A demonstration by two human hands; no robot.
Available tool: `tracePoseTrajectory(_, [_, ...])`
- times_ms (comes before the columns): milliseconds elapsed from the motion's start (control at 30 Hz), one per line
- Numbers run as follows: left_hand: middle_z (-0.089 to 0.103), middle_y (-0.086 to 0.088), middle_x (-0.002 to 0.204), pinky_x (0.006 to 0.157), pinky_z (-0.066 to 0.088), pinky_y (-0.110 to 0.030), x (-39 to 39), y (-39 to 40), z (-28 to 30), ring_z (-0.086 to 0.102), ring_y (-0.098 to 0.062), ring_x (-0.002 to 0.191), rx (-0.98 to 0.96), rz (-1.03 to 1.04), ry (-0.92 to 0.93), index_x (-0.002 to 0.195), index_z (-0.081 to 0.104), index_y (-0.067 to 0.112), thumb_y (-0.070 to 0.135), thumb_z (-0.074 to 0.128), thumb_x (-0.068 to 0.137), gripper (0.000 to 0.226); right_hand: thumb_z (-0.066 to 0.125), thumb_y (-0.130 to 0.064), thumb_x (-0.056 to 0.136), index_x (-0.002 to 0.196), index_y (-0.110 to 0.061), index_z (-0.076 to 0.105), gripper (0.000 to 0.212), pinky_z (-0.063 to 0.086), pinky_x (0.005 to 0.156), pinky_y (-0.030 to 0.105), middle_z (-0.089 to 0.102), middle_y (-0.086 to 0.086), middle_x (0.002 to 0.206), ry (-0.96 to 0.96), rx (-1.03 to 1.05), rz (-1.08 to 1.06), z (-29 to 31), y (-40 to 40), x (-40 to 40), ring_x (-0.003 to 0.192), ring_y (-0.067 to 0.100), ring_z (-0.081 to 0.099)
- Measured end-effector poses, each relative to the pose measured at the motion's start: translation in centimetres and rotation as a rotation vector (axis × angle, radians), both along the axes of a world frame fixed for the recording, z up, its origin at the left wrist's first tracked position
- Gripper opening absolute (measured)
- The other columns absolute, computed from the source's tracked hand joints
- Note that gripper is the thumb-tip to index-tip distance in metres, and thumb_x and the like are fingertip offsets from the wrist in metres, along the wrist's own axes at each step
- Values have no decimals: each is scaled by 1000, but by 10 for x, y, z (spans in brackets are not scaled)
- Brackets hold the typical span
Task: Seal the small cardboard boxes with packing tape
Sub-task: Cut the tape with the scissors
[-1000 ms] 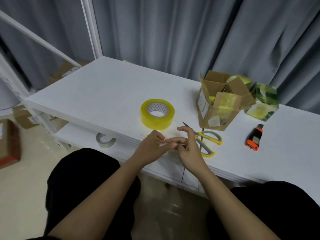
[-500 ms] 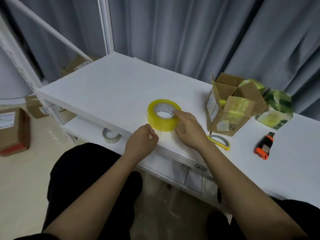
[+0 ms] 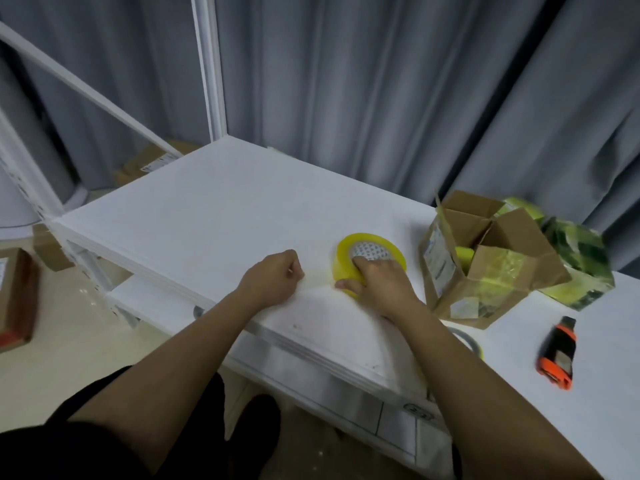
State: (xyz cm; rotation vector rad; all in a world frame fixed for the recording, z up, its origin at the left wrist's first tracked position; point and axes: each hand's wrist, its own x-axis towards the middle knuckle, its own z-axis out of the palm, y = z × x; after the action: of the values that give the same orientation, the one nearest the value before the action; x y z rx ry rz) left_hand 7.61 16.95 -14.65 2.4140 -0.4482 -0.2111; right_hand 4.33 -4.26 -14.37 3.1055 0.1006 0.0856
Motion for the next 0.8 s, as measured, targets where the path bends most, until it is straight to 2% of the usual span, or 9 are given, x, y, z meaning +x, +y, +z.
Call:
tracePoseTrajectory(100, [52, 13, 75, 57, 33, -24, 7, 7, -9, 47, -10, 70, 97, -103, -39, 73, 42, 26, 15, 46, 93, 23, 45, -58, 92, 130, -20, 51, 54, 35, 86, 36, 65, 12, 112, 14, 8, 20, -4, -17, -4, 108, 32, 54])
tracePoseTrajectory(300, [51, 15, 77, 57, 32, -22, 12, 34, -10, 49, -9, 73, 181, -40, -141, 77, 43, 31, 17, 46, 95, 23, 47, -45, 96, 144, -24, 40, 52, 24, 102, 32, 57, 10, 126, 17, 77, -2, -5, -26, -4, 123, 28, 43])
tracePoseTrajectory(400, [58, 12, 84, 59, 35, -26, 7, 39, -12, 54, -14, 77, 130, 51, -91, 83, 51, 25, 18, 45, 94, 15, 45, -38, 98, 150, -23, 28, 57, 13, 113, 32, 40, 8, 145, 39, 56, -13, -2, -21, -6, 138, 21, 26])
tracePoseTrajectory(467, [62, 6, 88, 62, 40, -28, 3, 37, -13, 57, -16, 78, 38, 78, -28, 84, 55, 22, 20, 47, 93, 12, 51, -34, 96, 151, -18, 25, 63, 13, 116, 31, 24, 10, 155, 31, 181, -39, 2, -19, -16, 144, 23, 16])
tracePoseTrajectory(533, [65, 3, 90, 66, 45, -30, 0, 37, -13, 60, -16, 77, -50, 70, 9, 84, 57, 19, 22, 50, 93, 12, 59, -26, 92, 143, -11, 41, 56, 29, 111, 36, 37, 12, 147, -43, 425, -107, 5, -22, -39, 137, 28, 32])
tracePoseTrajectory(567, [66, 2, 91, 68, 47, -31, -1, 38, -12, 61, -16, 77, -87, 69, 21, 84, 59, 19, 23, 51, 92, 12, 60, -19, 91, 131, -8, 54, 42, 40, 100, 39, 49, 13, 132, -120, 503, -138, 4, -26, -56, 124, 32, 46])
tracePoseTrajectory(633, [65, 4, 93, 72, 49, -32, -3, 40, -11, 62, -16, 79, -130, 63, 28, 87, 60, 19, 25, 55, 91, 8, 60, -4, 85, 99, -4, 66, 16, 47, 77, 38, 57, 12, 100, -268, 470, -249, -5, -38, -94, 96, 36, 57])
tracePoseTrajectory(667, [64, 4, 95, 74, 49, -33, -4, 40, -11, 62, -16, 80, -141, 56, 26, 90, 60, 20, 25, 58, 91, 6, 59, -1, 82, 93, -4, 66, 13, 44, 73, 37, 56, 14, 94, -288, 420, -330, -11, -44, -112, 92, 38, 56])
tracePoseTrajectory(800, [62, 4, 98, 69, 45, -24, -14, 37, -7, 57, -10, 80, -215, 14, 38, 93, 62, 19, 24, 62, 91, 6, 54, -16, 88, 112, -3, 60, 28, 37, 92, 37, 57, 21, 115, -33, 286, -526, -22, -61, -145, 112, 38, 47])
